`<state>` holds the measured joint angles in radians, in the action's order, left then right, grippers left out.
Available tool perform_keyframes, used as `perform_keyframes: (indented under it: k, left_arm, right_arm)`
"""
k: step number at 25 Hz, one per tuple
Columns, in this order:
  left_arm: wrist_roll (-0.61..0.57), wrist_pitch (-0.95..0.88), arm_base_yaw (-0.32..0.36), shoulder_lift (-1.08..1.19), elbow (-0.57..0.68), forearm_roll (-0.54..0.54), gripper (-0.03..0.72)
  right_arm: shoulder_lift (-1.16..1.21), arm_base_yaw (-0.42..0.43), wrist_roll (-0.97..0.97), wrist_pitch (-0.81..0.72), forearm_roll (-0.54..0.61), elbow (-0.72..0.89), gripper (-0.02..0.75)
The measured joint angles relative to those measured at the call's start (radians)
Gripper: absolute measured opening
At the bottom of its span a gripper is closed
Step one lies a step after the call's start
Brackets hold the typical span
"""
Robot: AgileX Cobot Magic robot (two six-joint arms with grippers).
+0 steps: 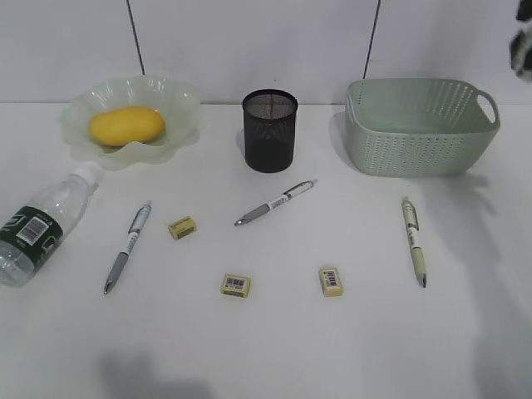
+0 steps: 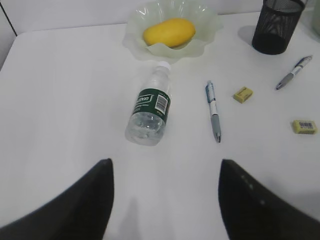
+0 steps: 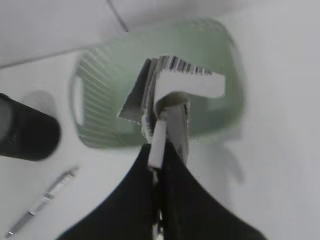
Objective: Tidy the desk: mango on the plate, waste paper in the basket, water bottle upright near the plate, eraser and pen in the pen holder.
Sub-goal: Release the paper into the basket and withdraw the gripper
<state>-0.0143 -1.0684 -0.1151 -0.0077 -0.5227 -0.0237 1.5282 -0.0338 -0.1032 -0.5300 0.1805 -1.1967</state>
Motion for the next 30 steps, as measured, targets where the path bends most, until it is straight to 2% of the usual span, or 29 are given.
perform_keyframes:
  k: [7, 12, 18, 20, 24, 25, 27, 30]
  left_arm:
    - [0.0, 0.0, 0.0, 0.0, 0.0, 0.0, 0.498]
    - [0.0, 0.0, 0.0, 0.0, 0.0, 0.0, 0.498]
    - [0.0, 0.0, 0.0, 0.0, 0.0, 0.0, 0.498]
    - [0.0, 0.0, 0.0, 0.0, 0.0, 0.0, 0.498]
    - [0.0, 0.0, 0.0, 0.0, 0.0, 0.0, 0.498]
    - [0.0, 0.0, 0.0, 0.0, 0.0, 0.0, 0.498]
    - [0.0, 0.0, 0.0, 0.0, 0.0, 0.0, 0.498]
    - [0.0, 0.0, 0.0, 0.0, 0.0, 0.0, 0.498]
  right_arm:
    - [0.226, -0.098, 0.014, 0.007, 0.012, -0.208, 0.014]
    - [0.368, -0.107, 0.015, -0.015, 0.011, -0.308, 0.014]
    - [0.469, -0.107, 0.018, -0.04, 0.007, -0.326, 0.029]
    - [0.479, -0.107, 0.021, -0.039, 0.006, -0.326, 0.115]
    - [0.48, -0.107, 0.026, -0.013, -0.004, -0.327, 0.518]
    - [0.48, -0.107, 0.026, -0.011, -0.016, -0.327, 0.576]
    - [0.48, -0.107, 0.027, -0.013, -0.04, -0.327, 0.61]
    - [0.479, -0.107, 0.029, -0.064, -0.079, -0.342, 0.618]
